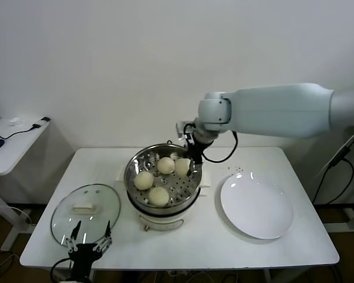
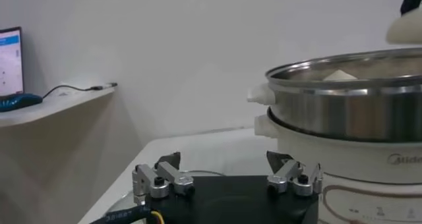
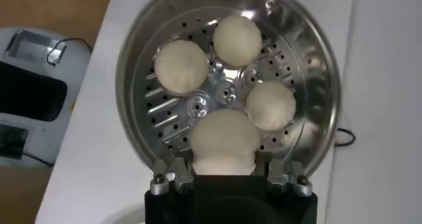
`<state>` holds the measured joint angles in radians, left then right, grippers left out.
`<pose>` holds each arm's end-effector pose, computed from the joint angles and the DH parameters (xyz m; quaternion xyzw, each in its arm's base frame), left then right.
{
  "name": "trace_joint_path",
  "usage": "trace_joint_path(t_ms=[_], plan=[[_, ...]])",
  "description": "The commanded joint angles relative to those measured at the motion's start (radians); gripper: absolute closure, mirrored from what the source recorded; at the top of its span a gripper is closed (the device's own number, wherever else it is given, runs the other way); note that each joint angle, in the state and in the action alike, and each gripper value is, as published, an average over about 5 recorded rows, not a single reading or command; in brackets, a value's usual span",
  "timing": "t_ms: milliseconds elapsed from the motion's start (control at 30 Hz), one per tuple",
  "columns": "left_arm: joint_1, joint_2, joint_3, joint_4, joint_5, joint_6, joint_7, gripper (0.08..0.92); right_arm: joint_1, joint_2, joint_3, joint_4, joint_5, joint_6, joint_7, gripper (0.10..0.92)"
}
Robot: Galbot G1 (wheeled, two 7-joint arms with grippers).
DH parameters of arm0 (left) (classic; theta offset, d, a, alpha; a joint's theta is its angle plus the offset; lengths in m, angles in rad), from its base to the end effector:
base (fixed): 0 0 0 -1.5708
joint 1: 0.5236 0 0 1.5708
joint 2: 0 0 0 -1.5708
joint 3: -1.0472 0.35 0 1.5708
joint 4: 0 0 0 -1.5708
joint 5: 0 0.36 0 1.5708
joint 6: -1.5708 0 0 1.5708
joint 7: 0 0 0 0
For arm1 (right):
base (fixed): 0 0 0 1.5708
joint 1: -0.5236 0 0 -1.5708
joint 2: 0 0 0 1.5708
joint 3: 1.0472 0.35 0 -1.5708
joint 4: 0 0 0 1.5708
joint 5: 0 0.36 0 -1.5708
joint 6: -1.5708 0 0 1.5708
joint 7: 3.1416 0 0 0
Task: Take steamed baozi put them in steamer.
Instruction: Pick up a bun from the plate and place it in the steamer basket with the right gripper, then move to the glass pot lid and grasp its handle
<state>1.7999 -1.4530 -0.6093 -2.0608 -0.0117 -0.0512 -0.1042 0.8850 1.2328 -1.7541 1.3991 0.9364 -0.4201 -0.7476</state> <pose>0.1106 0.0482 -0.3449 0.0513 -0.9911 -0.0722 0.0991 0.5283 0.1180 -0.0466 0.5484 -0.5323 0.5442 0.3461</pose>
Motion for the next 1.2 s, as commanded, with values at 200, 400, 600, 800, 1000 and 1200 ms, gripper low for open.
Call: trace_joint_path(t_ms=[200, 400, 600, 800, 1000, 1200], plan=[[-0.012, 0.003, -0.005, 0.008, -0.008, 0.004, 0.001, 0.177, -0.181, 0.054, 0.028, -0.085, -0.083, -0.041, 0.056, 0.397], [-0.015, 0.003, -0.005, 0.014, -0.01, 0.003, 0.001, 0.177, -0.206, 0.049, 0.043, -0.091, -0.095, -0.044, 0.062, 0.397], [-0.01, 0.001, -0.004, 0.009, -0.01, 0.002, 0.0, 0.177, -0.213, 0.042, 0.078, -0.1, -0.099, -0.008, 0.038, 0.361], [-0.002, 0.001, -0.005, 0.003, -0.009, 0.002, 0.0, 0.177, -0.133, 0.015, 0.072, -0.099, -0.066, 0.088, -0.065, 0.222], [0.003, -0.002, -0.002, -0.004, -0.008, 0.003, -0.005, 0.177, -0.072, -0.093, 0.137, -0.082, 0.008, 0.128, -0.08, 0.203], [-0.01, -0.002, 0.004, -0.015, -0.047, 0.024, -0.018, 0.177, -0.223, -0.265, 0.433, -0.055, 0.067, 0.134, 0.212, 0.203]])
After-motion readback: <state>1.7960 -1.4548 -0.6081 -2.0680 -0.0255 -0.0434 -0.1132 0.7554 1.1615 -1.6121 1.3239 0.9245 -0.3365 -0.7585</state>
